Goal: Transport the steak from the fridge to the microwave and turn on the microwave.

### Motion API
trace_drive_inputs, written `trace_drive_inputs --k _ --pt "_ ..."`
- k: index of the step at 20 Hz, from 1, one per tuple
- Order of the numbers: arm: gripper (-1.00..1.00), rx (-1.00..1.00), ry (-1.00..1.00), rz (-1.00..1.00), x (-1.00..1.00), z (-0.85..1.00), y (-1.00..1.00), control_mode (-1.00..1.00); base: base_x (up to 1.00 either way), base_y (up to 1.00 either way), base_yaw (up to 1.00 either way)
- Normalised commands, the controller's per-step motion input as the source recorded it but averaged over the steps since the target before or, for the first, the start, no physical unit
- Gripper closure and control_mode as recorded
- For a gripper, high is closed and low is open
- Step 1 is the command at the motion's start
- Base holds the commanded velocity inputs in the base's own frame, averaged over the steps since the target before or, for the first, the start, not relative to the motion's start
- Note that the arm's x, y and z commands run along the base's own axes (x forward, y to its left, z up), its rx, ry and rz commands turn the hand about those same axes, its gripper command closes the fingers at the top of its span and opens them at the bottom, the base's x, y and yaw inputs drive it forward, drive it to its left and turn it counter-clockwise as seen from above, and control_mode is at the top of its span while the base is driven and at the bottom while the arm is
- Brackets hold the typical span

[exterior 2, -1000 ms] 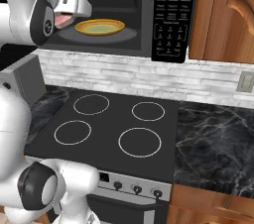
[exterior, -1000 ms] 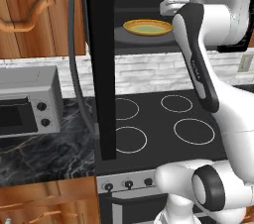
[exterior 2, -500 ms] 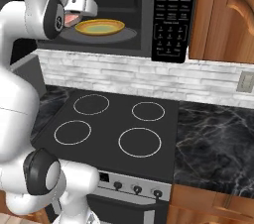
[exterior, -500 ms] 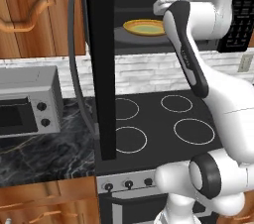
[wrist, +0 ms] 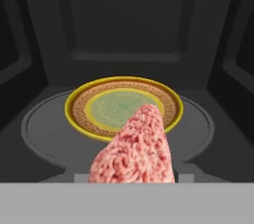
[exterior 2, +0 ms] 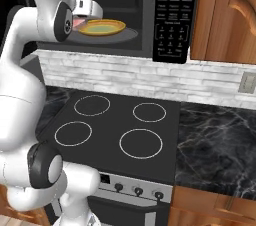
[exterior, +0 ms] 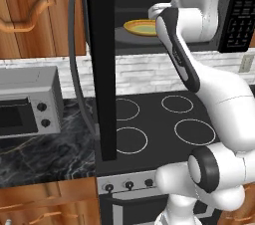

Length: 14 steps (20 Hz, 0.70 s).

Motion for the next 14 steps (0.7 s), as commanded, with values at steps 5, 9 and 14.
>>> trace_drive_inputs --k 5,9,14 --pt "1.0 0.0 0.02 0.0 0.42 -0.09 0.0 -1.0 0.0 0.0 0.0" --pt "1.0 0.0 0.0 0.0 0.44 -0.18 0.0 -1.0 0.0 0.0 0.0" --pt "1.0 -0.01 0.0 0.0 0.41 -0.17 0.01 -1.0 0.0 0.0 0.0"
